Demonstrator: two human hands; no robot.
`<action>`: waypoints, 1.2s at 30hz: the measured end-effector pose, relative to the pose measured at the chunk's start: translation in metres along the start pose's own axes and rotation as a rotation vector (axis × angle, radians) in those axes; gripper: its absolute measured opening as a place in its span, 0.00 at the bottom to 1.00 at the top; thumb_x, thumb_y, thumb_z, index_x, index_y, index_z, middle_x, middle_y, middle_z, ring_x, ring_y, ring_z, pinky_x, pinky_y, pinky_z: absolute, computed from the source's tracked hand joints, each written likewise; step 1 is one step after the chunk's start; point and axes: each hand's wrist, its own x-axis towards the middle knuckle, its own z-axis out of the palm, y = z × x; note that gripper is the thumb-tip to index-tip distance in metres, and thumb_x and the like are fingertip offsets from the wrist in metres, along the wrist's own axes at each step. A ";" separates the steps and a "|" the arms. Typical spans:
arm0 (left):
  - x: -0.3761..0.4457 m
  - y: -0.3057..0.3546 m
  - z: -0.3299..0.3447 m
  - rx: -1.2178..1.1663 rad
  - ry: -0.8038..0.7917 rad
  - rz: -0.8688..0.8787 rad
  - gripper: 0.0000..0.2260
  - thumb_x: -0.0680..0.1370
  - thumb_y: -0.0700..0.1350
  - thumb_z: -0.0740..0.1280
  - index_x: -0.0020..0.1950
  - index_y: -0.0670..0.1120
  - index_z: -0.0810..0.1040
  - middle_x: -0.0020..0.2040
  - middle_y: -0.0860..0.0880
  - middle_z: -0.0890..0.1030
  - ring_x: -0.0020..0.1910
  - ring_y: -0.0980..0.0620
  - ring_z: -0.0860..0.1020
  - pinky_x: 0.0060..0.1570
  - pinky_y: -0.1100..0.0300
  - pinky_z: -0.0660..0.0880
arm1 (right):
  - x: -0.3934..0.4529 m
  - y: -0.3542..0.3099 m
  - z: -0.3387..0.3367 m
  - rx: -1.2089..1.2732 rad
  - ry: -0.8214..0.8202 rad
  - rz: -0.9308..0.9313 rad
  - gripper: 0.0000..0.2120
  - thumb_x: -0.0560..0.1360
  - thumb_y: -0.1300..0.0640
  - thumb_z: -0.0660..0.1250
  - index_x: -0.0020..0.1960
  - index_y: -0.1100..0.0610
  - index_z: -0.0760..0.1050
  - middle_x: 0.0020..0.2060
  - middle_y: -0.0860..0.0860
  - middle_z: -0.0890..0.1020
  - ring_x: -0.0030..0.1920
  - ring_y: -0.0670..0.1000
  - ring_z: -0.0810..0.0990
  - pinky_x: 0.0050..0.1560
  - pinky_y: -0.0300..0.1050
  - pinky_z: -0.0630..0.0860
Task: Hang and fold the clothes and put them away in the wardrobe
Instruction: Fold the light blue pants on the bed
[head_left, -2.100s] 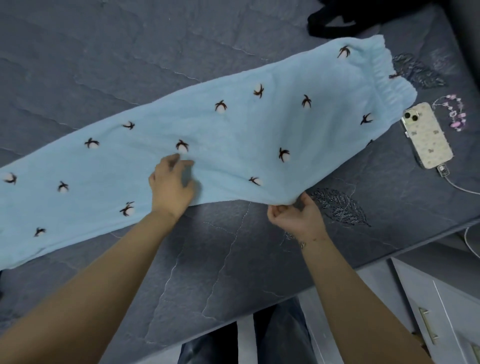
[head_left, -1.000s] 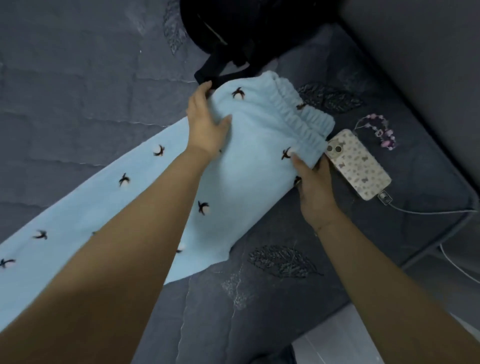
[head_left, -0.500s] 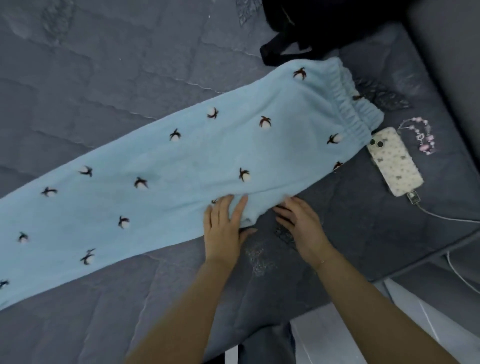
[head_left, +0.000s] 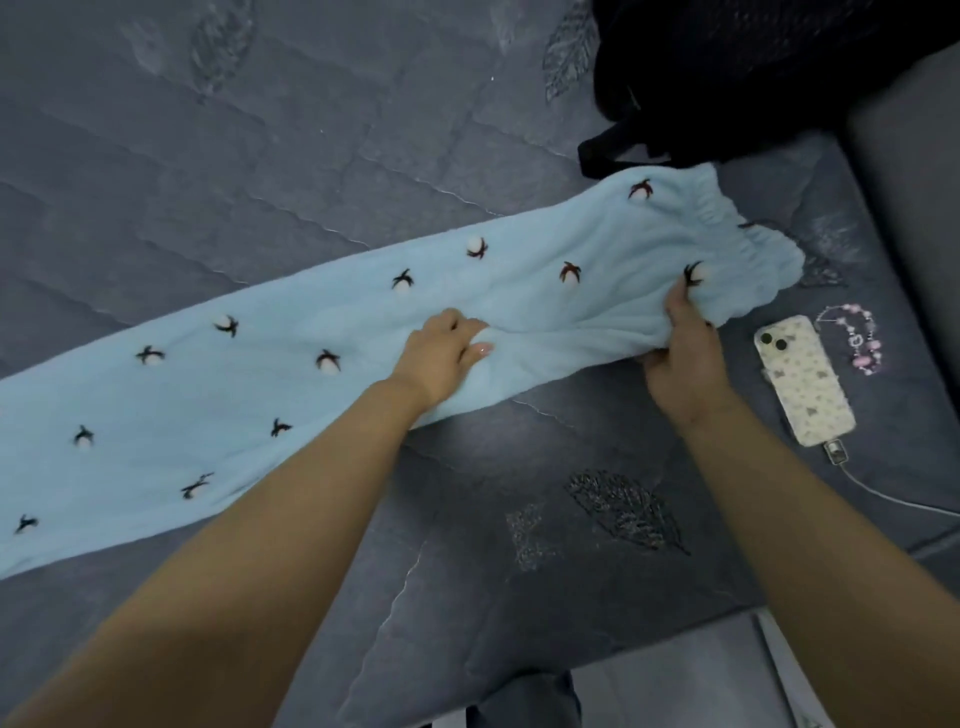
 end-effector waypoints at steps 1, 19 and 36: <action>0.002 0.000 0.004 -0.003 0.036 -0.022 0.15 0.81 0.51 0.64 0.65 0.47 0.76 0.59 0.44 0.74 0.61 0.45 0.71 0.60 0.55 0.67 | -0.008 0.000 0.006 -0.049 -0.003 -0.064 0.20 0.80 0.52 0.65 0.70 0.55 0.71 0.64 0.51 0.79 0.63 0.52 0.78 0.65 0.54 0.74; -0.175 -0.114 -0.054 -1.784 0.287 -0.642 0.29 0.77 0.66 0.58 0.68 0.48 0.75 0.62 0.45 0.81 0.61 0.45 0.79 0.61 0.48 0.75 | -0.116 0.191 0.106 -1.923 -0.968 -0.772 0.38 0.78 0.55 0.63 0.79 0.48 0.43 0.79 0.48 0.46 0.79 0.53 0.41 0.75 0.53 0.33; -0.221 -0.238 -0.141 -1.238 0.402 -0.399 0.31 0.71 0.43 0.77 0.72 0.44 0.69 0.65 0.45 0.78 0.63 0.45 0.78 0.65 0.45 0.73 | -0.107 0.138 0.115 -1.821 -0.916 -1.063 0.33 0.75 0.43 0.60 0.78 0.49 0.57 0.79 0.52 0.55 0.78 0.57 0.51 0.73 0.70 0.48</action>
